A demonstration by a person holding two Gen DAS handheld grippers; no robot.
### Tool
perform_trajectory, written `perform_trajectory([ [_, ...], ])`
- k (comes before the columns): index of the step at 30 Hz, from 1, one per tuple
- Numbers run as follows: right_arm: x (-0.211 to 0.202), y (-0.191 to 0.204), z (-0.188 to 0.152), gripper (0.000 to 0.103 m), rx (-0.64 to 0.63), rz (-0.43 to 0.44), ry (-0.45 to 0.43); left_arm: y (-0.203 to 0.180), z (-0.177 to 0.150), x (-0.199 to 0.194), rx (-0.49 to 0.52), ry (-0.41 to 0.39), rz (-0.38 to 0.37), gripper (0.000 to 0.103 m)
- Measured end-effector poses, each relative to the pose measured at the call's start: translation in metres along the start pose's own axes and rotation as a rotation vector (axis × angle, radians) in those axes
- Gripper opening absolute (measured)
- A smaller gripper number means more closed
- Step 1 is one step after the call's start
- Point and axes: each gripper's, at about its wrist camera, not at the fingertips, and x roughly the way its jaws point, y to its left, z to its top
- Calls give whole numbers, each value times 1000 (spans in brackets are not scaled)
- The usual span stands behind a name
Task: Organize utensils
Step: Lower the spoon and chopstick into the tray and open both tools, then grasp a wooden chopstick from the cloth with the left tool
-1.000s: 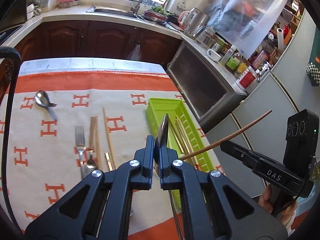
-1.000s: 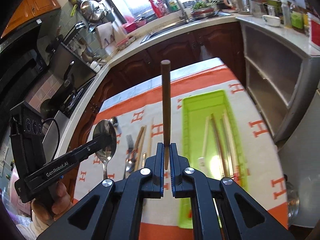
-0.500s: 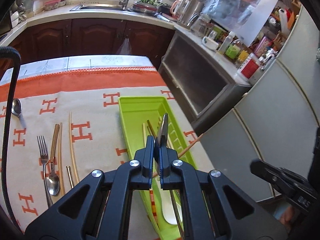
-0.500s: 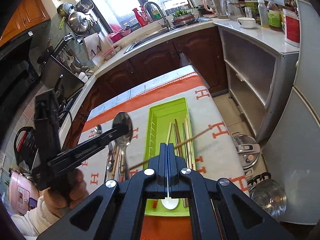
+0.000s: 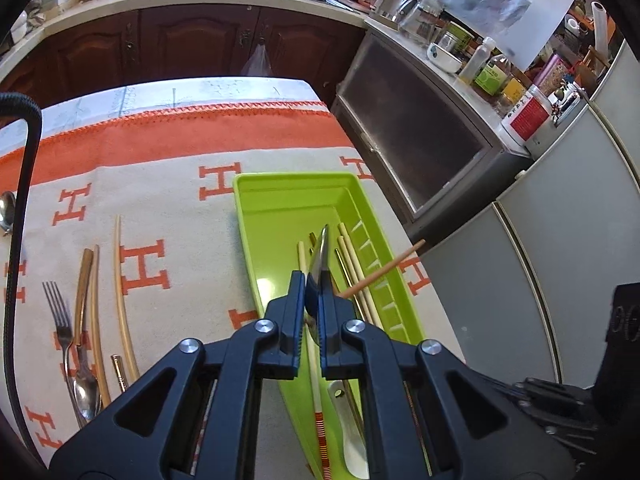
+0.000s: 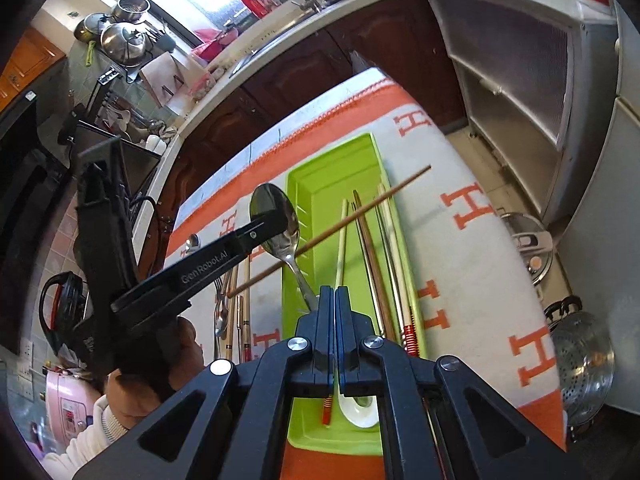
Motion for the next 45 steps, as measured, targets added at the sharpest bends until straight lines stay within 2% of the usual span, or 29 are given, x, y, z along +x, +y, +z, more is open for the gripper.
perform_trajectory([
  [4, 28, 7, 4, 17, 15, -43, 4, 4, 0, 5, 0, 41, -11, 2],
  [9, 66, 7, 23, 18, 42, -25, 10, 16, 1, 7, -1, 72, -13, 6],
  [11, 78, 6, 32, 21, 57, -28, -2, 24, 1, 8, -12, 85, -13, 15],
  [14, 100, 1, 49, 32, 110, -22, -11, 34, 5, 16, -38, 120, -29, 25],
  [16, 120, 0, 62, 37, 141, -15, -11, 39, 7, 23, -57, 151, -45, 25],
  [23, 167, 3, 97, 37, 189, 10, 4, 34, 7, 29, -39, 165, -64, 26],
  [31, 197, 9, 127, 37, 176, 19, 13, 54, 8, -1, -72, 118, -78, 26],
  [39, 208, 33, 140, 37, 96, 7, 35, 90, 3, -28, -105, 95, -10, 26],
  [45, 198, 62, 148, 37, 61, 14, 41, 107, 13, -45, -43, 100, 74, 26],
])
